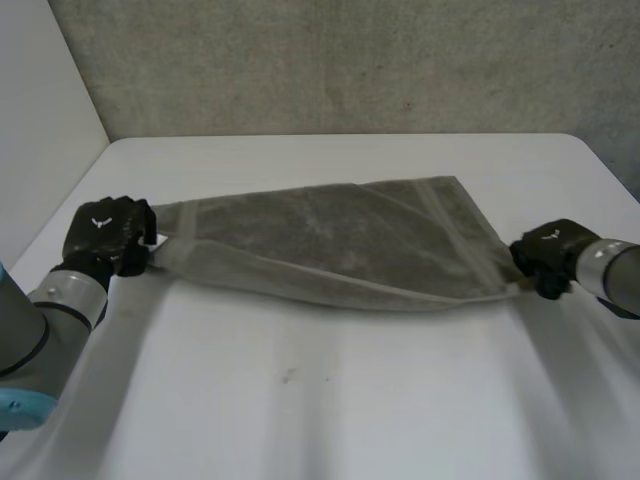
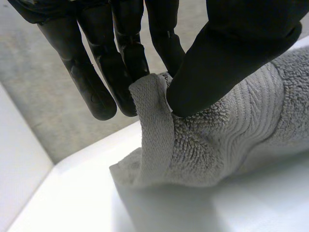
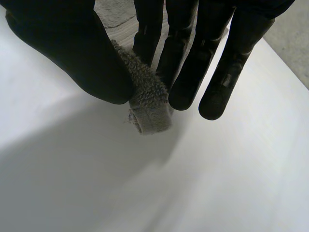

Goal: Fold the towel.

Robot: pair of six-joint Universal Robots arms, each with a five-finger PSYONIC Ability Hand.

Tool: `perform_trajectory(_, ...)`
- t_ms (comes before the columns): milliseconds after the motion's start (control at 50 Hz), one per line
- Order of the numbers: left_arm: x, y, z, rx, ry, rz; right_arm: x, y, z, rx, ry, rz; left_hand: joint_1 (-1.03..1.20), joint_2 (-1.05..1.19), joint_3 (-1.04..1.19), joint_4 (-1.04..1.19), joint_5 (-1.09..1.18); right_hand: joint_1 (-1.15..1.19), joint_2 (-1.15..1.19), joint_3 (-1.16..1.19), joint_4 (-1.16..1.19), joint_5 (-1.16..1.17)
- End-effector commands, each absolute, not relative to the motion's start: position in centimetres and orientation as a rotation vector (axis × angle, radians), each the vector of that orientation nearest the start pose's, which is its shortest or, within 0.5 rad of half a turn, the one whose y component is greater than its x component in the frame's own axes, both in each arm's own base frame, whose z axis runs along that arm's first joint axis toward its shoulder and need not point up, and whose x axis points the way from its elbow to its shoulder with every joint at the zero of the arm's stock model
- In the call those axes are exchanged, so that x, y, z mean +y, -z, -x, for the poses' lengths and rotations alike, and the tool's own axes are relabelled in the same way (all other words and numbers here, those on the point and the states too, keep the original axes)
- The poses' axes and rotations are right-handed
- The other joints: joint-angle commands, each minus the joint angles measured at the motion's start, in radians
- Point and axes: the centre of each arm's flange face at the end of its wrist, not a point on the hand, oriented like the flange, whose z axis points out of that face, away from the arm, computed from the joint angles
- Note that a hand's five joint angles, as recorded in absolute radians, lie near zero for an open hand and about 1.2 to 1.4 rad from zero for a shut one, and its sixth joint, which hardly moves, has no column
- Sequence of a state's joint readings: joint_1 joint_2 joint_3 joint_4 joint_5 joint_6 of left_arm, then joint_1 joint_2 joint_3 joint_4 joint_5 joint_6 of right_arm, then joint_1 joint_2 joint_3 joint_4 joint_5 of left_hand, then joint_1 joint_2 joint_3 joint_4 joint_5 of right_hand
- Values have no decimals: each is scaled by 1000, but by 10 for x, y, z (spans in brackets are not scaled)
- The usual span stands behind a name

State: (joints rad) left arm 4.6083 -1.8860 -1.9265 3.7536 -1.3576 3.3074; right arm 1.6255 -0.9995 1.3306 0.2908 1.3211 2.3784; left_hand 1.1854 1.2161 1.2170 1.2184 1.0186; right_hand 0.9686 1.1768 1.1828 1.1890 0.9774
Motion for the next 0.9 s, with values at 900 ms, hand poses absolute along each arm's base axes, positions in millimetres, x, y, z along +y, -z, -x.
perform_trajectory(900, -304, -162, 192, 2463, 2033, -896, -352, -204, -163, 2542, 1548, 1396, 211, 180, 179, 178, 203, 428, 219, 213, 207, 244)
